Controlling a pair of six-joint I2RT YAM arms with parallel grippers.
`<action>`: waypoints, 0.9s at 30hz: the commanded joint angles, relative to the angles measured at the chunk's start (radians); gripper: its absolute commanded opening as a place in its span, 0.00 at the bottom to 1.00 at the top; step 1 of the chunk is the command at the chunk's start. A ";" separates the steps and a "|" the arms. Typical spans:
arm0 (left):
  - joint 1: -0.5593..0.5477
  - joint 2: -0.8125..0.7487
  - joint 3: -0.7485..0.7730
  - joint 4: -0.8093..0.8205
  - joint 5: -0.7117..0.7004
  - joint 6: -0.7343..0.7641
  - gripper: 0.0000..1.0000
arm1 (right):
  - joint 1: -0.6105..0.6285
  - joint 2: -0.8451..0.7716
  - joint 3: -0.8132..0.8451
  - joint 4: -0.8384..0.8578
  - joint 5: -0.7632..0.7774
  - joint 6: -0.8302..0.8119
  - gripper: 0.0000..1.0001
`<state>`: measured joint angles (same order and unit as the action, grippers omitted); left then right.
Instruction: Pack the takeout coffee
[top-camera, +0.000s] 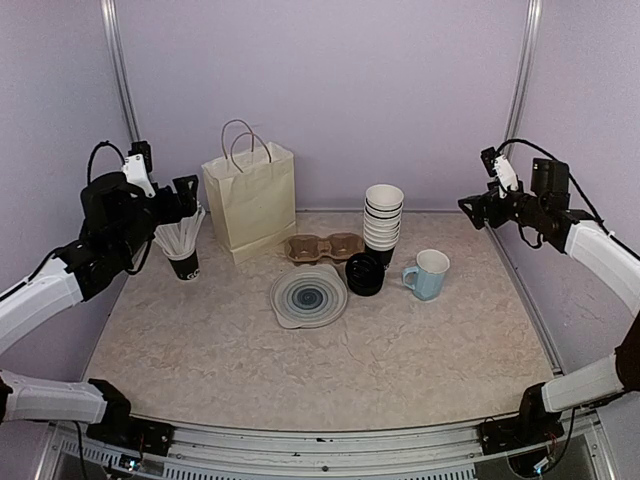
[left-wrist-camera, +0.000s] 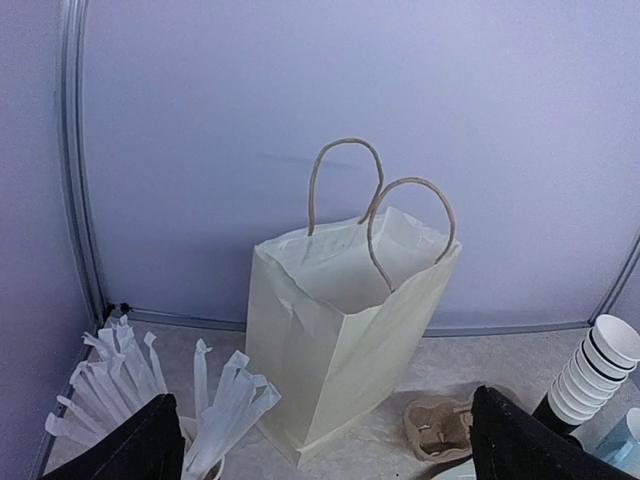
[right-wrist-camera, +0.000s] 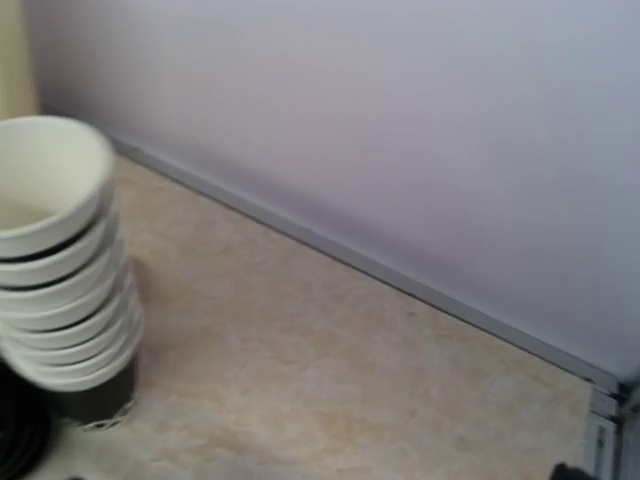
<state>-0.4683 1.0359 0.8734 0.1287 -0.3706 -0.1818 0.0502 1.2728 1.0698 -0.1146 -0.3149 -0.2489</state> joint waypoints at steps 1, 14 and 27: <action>-0.015 0.011 0.038 -0.051 0.105 0.002 0.96 | -0.012 -0.043 0.022 -0.115 -0.187 -0.089 1.00; -0.219 0.179 0.142 -0.178 0.142 0.035 0.83 | 0.261 0.358 0.588 -0.567 -0.194 -0.372 0.64; -0.351 0.290 0.107 -0.137 0.139 -0.027 0.83 | 0.375 0.600 0.837 -0.693 -0.025 -0.390 0.43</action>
<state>-0.8005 1.2995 0.9890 -0.0193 -0.2420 -0.1955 0.4118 1.8416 1.8324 -0.7353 -0.3912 -0.6266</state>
